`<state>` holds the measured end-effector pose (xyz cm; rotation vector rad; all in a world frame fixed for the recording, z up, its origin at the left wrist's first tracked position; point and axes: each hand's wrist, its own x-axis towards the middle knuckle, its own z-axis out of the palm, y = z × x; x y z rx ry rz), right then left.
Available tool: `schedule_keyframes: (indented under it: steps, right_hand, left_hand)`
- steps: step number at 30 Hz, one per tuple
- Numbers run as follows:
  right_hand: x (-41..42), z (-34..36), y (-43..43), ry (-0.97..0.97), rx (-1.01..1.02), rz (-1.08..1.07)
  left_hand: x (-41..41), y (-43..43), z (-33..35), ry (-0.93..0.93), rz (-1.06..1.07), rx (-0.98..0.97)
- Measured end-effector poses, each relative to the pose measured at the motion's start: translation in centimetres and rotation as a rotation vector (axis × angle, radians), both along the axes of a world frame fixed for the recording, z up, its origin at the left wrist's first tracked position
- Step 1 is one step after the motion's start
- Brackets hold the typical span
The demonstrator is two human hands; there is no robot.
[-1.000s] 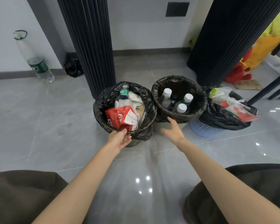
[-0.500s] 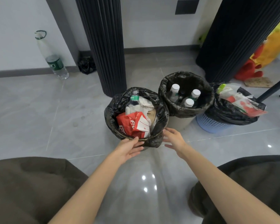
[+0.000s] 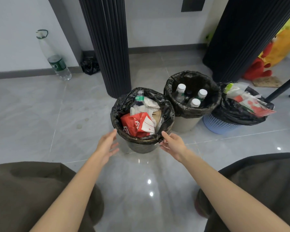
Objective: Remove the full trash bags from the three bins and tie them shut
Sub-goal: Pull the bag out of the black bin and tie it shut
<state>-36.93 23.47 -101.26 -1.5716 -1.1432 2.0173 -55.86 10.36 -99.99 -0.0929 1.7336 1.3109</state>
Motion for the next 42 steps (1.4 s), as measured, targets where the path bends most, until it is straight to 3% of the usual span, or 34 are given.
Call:
schedule_keyframes:
  steps: [7,11,13,15,20,26,31,34,37,39,42]
  right_hand:
    - [1.6,1.8,-0.2,-0.311,0.706,0.19]
    - [2.7,2.3,-0.6,-0.309,0.881,0.173]
    - [3.5,1.8,-0.6,-0.332,0.837,0.095]
    - [4.0,1.5,-0.3,-0.3,0.669,0.014]
    - [3.7,2.4,0.6,0.09,0.057,-0.174]
    - [2.8,4.0,1.2,0.283,-0.106,-0.322]
    - [1.8,4.4,1.7,0.155,0.05,-0.203]
    - [1.5,4.6,2.6,-0.089,0.373,-0.185]
    - [1.3,5.0,3.4,-0.252,0.638,-0.11]
    - [1.0,5.5,4.1,-0.304,0.677,-0.089]
    - [0.1,6.1,6.2,-0.307,0.532,-0.011]
  left_hand:
    - [0.8,1.6,0.6,-0.208,0.013,0.102]
    - [1.4,1.8,0.6,-0.257,0.054,0.119]
    - [1.6,1.8,0.4,-0.304,0.102,0.114]
    - [1.7,1.8,-0.1,-0.37,0.14,0.119]
    - [1.4,1.9,-1.0,-0.462,0.214,0.173]
    - [1.0,2.4,-0.1,-0.338,0.234,0.165]
    - [0.4,3.2,2.1,-0.018,0.342,0.206]
    - [-0.4,4.1,4.6,0.123,0.298,0.298]
    - [-1.3,5.1,6.4,0.252,0.207,0.23]
    - [-2.0,5.8,6.9,0.28,0.17,0.157]
    - [-3.5,7.4,6.8,0.237,0.046,0.039]
